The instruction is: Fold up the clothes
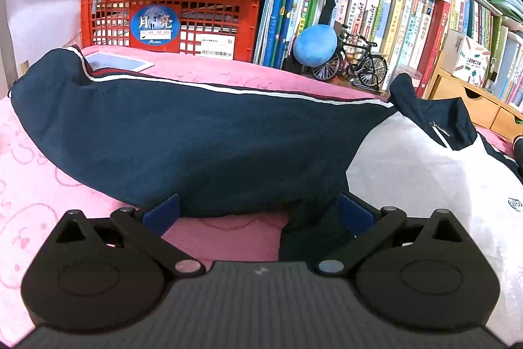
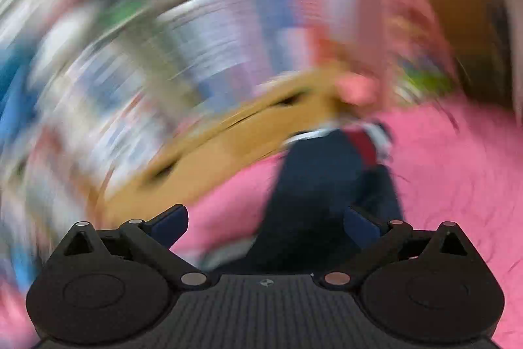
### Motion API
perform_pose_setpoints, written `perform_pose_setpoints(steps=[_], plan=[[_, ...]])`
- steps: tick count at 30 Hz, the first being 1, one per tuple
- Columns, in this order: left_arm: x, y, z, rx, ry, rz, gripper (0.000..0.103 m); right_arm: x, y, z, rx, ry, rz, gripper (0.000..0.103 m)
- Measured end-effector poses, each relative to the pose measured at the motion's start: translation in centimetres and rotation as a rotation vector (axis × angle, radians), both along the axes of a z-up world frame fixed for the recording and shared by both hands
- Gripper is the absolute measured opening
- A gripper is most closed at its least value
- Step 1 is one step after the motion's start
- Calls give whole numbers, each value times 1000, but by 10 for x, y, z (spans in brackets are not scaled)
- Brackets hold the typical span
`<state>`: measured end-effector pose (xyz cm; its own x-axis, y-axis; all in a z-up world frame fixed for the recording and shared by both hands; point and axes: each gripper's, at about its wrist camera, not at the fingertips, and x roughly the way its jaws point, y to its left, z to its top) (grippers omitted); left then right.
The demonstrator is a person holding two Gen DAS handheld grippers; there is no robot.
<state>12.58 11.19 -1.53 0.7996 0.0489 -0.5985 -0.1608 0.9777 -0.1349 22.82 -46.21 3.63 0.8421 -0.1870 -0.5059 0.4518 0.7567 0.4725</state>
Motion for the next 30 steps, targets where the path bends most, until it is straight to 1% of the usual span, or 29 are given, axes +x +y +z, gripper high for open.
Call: perform_pose_setpoints(steps=[2,5,6,7,8,9,10,12,13,15,16,18,21,22,23,24,25,26,27,28,30], plan=[[0,0,0,2,2,1,103,15,-36,-13,71,11,-78,103],[1,-2,0,11,3,3,103,39,-69,-37,130,88,-153,103],[2,-2,0,14,4,3,103,48,-75,-45,168,92,-146,97],[2,-2,0,15,5,2,103,51,-81,-51,195,82,-142,82],[2,-2,0,16,6,1,103,53,-82,-52,171,77,-147,69],[2,-2,0,17,8,1,103,53,-81,-51,138,78,-132,30],[3,-2,0,17,11,0,103,53,-79,-48,125,81,-109,21],[3,-2,-1,18,13,0,103,43,-68,-36,76,32,-94,21],[3,-2,0,20,9,1,103,38,-57,-25,3,9,-68,21],[1,-3,0,22,0,2,103,32,-22,1,-188,-30,32,21],[0,-2,0,22,-6,3,103,29,2,12,-274,-50,110,21],[-1,0,1,16,-13,10,103,22,58,26,-423,-91,303,21],[-3,7,5,-13,-14,42,103,-10,167,28,-620,-165,642,21],[-6,11,9,-53,-12,43,103,-18,202,20,-674,-172,753,22],[-9,15,13,-109,-18,27,103,-29,236,8,-733,-167,852,24],[-12,18,18,-167,-26,9,103,-39,258,-3,-784,-148,913,30],[-14,21,24,-226,-35,-21,103,-49,281,-14,-834,-127,974,46],[-14,21,31,-275,-42,-55,103,-59,301,-25,-882,-109,1029,55],[-14,18,37,-294,-46,-90,103,-67,309,-33,-914,-104,1044,67],[-13,15,44,-309,-49,-124,103,-76,316,-41,-944,-100,1058,71],[-7,-2,52,-300,-43,-198,103,-95,318,-50,-972,-94,1062,74]])
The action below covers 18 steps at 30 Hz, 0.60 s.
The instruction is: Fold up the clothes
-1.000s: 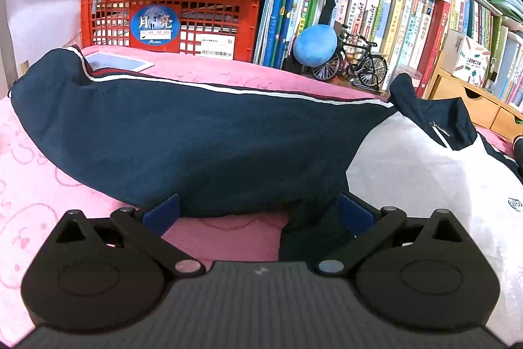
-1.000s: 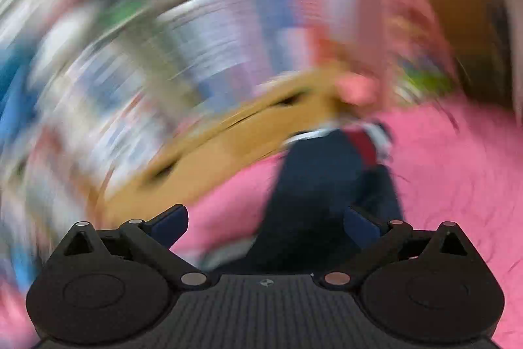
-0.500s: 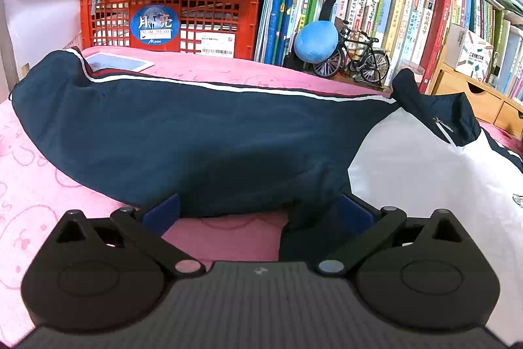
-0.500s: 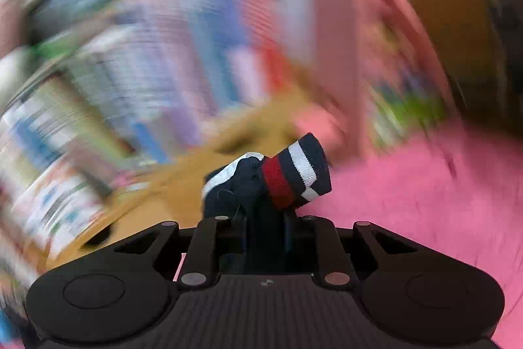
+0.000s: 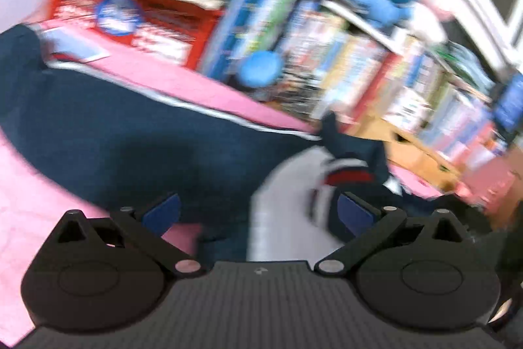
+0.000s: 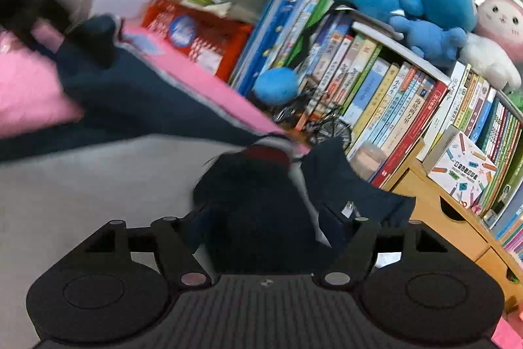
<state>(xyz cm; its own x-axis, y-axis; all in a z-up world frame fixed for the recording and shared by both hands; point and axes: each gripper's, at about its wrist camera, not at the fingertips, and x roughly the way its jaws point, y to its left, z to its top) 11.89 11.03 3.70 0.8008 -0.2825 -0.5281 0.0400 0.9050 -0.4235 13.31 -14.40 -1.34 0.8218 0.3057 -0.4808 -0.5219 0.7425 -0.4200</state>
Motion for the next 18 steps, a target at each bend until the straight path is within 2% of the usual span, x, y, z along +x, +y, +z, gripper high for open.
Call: perform_pose_setpoints(steps=[3,4,7,8,10,12,14,15,16,18], plan=[[20,-39,-2,33,37,-114,103,-15,-24,3,21,0,-41,86],[30,-53,-5,35,61,-156,103,-21,-35,4,37,-5,-62,86],[57,-80,-14,46,116,-171,103,-17,-70,13,123,1,-111,87],[62,-85,-15,45,134,-156,103,-10,-81,18,196,21,-129,87],[57,-85,-15,12,142,-160,103,13,-99,26,402,125,-142,92],[49,-81,-14,-4,143,-156,103,54,-112,24,643,327,-157,93],[42,-72,-8,-2,136,-138,103,80,-108,12,728,509,-169,78],[40,-66,-4,-2,130,-127,103,90,-105,7,760,591,-167,66],[39,-60,0,-3,125,-117,103,80,-92,8,707,584,-98,65],[39,-54,2,-32,125,-127,103,32,-60,18,506,444,67,68]])
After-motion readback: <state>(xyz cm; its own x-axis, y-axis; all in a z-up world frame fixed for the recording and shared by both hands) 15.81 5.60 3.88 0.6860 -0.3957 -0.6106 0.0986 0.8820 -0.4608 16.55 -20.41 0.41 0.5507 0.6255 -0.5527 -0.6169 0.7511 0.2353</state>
